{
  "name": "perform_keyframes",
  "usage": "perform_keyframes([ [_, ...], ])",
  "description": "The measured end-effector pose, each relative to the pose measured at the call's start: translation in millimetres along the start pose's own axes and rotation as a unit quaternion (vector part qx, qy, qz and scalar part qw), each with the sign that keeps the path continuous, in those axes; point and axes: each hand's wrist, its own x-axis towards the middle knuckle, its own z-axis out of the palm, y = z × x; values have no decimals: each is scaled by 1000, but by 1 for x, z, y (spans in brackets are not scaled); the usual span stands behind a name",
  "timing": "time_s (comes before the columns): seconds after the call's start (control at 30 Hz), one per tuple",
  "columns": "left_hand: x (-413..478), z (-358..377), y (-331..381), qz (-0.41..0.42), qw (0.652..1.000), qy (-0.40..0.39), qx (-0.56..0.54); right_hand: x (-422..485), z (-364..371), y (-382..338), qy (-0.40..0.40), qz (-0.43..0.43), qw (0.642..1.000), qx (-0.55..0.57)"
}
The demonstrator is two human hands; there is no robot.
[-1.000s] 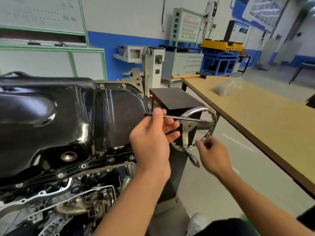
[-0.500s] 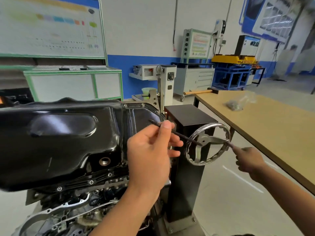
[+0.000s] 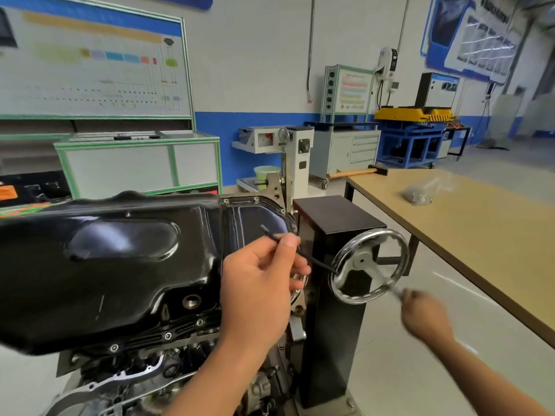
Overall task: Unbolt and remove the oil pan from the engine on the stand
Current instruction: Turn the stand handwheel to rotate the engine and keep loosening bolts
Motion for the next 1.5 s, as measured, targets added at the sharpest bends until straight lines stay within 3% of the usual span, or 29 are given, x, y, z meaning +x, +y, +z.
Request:
perform_keyframes([
  [0.07, 5, -6, -4, 18, 999, -2, 45, -36, 34, -24, -74, -62, 995, 14],
  [0.13, 10, -9, -6, 47, 995, -7, 85, -46, 32, -67, -60, -57, 976, 200],
  [0.2, 13, -10, -8, 70, 990, -12, 119, -19, 3, -91, -68, 30, 906, 416],
  [0.23, 13, -9, -9, 77, 988, -17, 131, -1, -17, -90, -80, 79, 863, 492],
  [0.27, 12, -8, -10, 80, 987, -20, 139, 16, -36, -81, -67, 113, 844, 520],
  [0.33, 11, -4, -14, 68, 986, -23, 152, 32, -53, -45, -16, 137, 864, 483],
  [0.4, 10, -1, -20, 49, 983, -30, 175, 32, -42, -9, 21, 141, 922, 360],
  [0.43, 9, -1, -23, 43, 981, -34, 184, 20, -27, 3, 9, 128, 956, 264],
  [0.5, 9, -2, -28, 35, 978, -39, 200, -21, 14, 2, -49, 63, 984, 161],
  [0.53, 10, -3, -30, 34, 976, -40, 212, -41, 32, -12, -61, 14, 984, 164],
  [0.6, 11, -4, -35, 23, 972, -40, 231, -58, 35, -51, -30, -39, 953, 298],
  [0.7, 6, 0, -45, -1, 968, -42, 249, -20, -14, -76, -26, 48, 866, 498],
  [0.77, -2, 2, -50, -13, 968, -42, 245, 10, -47, -53, -12, 124, 844, 522],
  [0.83, -9, 3, -51, -17, 969, -41, 244, 24, -50, -16, 17, 144, 889, 434],
  [0.9, -13, 5, -51, -11, 968, -43, 247, 20, -27, 13, 15, 112, 973, 201],
  [0.97, -15, 8, -47, -3, 968, -49, 247, -3, 7, 24, -61, 46, 997, -15],
  [1.0, -15, 10, -43, 5, 967, -53, 249, -19, 24, 19, -115, 20, 992, -47],
  [1.1, -11, 7, -27, 43, 959, -65, 272, -60, 51, -25, -179, -34, 979, 89],
  [1.2, -6, -4, -17, 64, 954, -66, 286, -63, 27, -63, -128, -66, 967, 211],
  [1.3, -5, -17, -8, 79, 950, -62, 296, -53, -6, -72, 13, -145, 974, 175],
  [1.5, -9, -25, -4, 97, 948, -64, 296, -26, -10, -47, 115, -153, 978, 82],
])
